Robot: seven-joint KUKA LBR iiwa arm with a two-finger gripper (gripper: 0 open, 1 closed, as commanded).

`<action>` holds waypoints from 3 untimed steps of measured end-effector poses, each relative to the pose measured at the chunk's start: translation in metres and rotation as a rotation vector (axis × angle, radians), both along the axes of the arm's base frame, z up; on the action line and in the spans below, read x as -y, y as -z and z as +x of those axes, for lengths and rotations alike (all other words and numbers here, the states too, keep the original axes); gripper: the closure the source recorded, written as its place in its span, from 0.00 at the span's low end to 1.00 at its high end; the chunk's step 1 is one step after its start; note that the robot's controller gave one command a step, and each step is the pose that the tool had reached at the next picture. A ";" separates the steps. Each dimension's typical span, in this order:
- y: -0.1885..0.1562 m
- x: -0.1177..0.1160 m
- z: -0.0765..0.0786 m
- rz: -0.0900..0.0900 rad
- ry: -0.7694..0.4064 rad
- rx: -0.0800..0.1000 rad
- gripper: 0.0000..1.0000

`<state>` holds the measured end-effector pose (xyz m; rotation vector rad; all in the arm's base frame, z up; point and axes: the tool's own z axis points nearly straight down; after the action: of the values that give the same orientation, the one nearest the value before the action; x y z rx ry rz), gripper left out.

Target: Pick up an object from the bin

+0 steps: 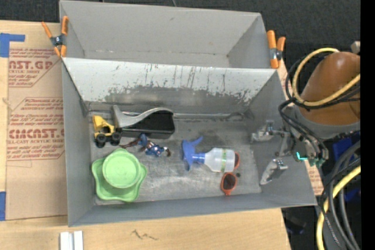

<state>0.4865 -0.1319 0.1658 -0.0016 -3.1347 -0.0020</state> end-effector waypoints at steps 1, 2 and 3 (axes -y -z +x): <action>-0.004 0.000 0.002 -0.002 -0.002 0.007 0.00; 0.006 -0.018 0.011 -0.004 -0.055 0.009 0.00; 0.014 -0.031 0.018 -0.005 -0.094 0.012 0.00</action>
Offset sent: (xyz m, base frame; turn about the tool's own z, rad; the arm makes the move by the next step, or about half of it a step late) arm 0.0388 0.0864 -0.0388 -0.2381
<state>0.5041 -0.1009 0.1521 0.1466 -3.1437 0.0057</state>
